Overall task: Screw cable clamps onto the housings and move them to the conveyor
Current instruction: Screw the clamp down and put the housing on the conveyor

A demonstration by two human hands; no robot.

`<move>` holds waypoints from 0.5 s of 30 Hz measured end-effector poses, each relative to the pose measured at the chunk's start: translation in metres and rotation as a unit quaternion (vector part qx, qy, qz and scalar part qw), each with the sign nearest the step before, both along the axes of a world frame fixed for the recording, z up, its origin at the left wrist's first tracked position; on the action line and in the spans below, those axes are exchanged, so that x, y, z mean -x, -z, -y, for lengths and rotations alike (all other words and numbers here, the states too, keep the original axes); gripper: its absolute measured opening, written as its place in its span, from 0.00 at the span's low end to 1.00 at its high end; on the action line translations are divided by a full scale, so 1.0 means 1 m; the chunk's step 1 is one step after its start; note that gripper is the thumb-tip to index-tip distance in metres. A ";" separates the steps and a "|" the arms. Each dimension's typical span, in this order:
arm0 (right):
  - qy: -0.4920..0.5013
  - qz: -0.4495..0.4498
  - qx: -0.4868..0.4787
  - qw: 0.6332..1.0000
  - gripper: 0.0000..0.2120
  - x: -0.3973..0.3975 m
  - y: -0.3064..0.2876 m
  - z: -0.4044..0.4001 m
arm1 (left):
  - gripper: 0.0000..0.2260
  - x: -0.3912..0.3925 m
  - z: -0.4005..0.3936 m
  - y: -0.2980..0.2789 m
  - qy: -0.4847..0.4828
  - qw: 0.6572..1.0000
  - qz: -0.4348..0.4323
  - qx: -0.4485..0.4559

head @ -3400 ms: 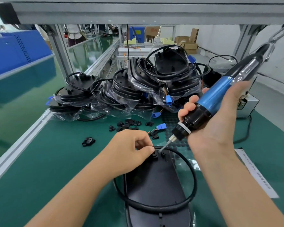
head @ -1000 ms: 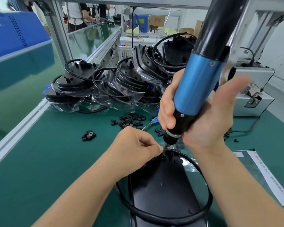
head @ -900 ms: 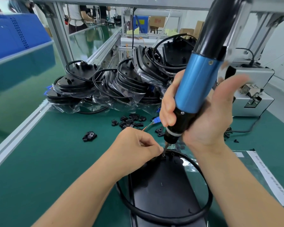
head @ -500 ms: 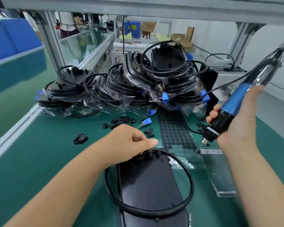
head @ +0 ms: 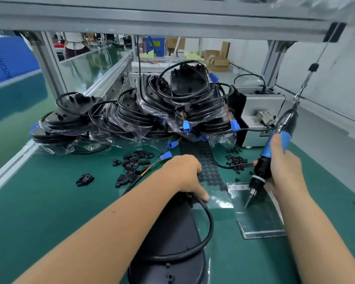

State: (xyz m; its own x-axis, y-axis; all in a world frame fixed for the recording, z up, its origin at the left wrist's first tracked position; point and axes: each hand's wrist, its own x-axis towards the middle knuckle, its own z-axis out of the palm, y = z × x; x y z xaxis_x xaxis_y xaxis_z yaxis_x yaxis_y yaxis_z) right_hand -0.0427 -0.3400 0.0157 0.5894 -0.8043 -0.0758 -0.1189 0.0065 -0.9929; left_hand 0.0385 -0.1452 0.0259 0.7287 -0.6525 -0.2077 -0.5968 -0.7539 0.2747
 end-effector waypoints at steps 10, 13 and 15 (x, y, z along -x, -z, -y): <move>-0.176 -0.004 0.405 0.897 0.07 0.013 0.001 -0.054 | 0.23 -0.020 -0.003 0.006 0.006 0.999 -0.008 0.049; -0.353 -0.142 0.462 0.801 0.14 -0.003 0.013 -0.066 | 0.28 -0.021 -0.004 0.009 0.012 0.999 0.001 0.038; -0.379 -0.202 0.478 0.766 0.19 -0.012 0.016 -0.066 | 0.34 -0.021 -0.005 0.011 0.016 0.999 -0.017 0.029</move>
